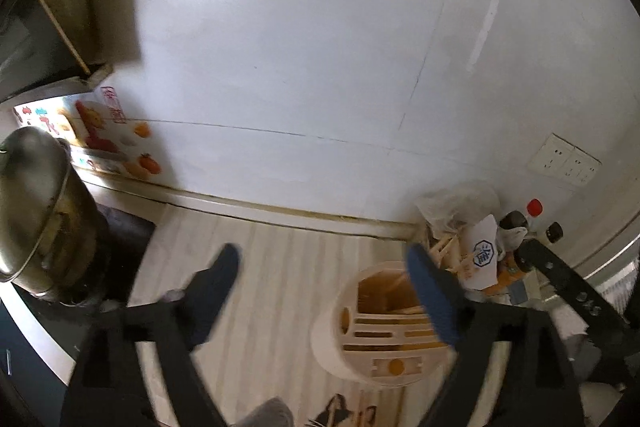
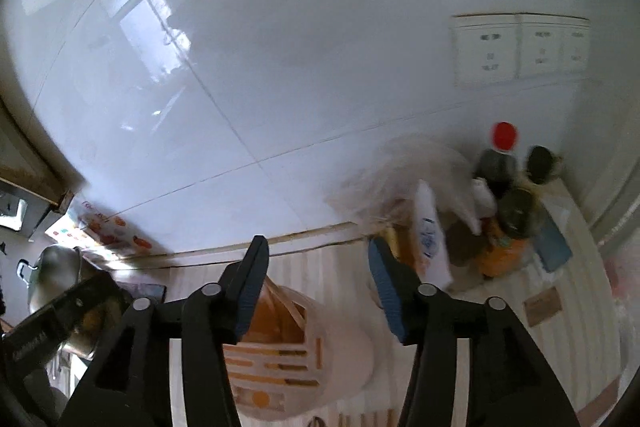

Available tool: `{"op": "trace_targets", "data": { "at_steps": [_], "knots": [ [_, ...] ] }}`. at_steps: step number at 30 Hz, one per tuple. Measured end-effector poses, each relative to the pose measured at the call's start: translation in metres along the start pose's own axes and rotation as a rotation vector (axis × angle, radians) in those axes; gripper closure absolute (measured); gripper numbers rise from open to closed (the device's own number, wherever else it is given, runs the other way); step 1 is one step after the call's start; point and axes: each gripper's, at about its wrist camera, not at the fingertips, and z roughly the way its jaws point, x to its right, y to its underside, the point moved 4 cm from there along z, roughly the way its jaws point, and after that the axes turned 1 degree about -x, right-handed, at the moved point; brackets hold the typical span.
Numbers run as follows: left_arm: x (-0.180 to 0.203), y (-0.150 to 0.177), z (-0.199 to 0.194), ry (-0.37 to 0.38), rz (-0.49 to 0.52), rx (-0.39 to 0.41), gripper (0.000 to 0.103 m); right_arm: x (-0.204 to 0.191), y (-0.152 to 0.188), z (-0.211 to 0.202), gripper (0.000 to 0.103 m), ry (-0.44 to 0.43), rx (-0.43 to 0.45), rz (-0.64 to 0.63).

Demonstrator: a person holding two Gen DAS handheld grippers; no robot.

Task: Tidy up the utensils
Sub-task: 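Open both grippers to drop the chopsticks into the holder, then move both grippers back down to the remaining chopsticks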

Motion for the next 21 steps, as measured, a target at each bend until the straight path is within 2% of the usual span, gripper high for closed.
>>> {"op": "trace_targets", "data": {
  "at_steps": [3,6,8,11,16,20,21],
  "knots": [
    [-0.006,0.012,-0.001,-0.024,0.023,-0.002,0.0,0.01,0.008,-0.017,0.04,0.026,0.014,0.023],
    [-0.01,0.026,0.005,-0.041,0.039,-0.028,0.0,0.016,0.02,-0.029,0.029,0.044,0.021,0.033],
    [-0.013,0.043,0.01,-0.057,0.047,-0.055,0.0,0.018,0.031,-0.033,0.026,0.051,0.021,0.032],
    [-0.016,0.072,0.022,-0.102,0.07,-0.099,0.0,0.024,0.052,-0.034,0.016,0.089,0.015,0.019],
    [-0.024,0.131,0.045,-0.165,0.112,-0.184,0.0,0.043,0.098,-0.018,0.016,0.154,-0.057,0.001],
    [-0.027,0.183,0.071,-0.167,0.133,-0.293,0.001,0.065,0.151,0.004,0.016,0.18,-0.188,0.009],
    [-0.027,0.195,0.078,-0.164,0.135,-0.32,0.002,0.07,0.162,0.01,0.021,0.178,-0.22,0.013]
  ]
}}
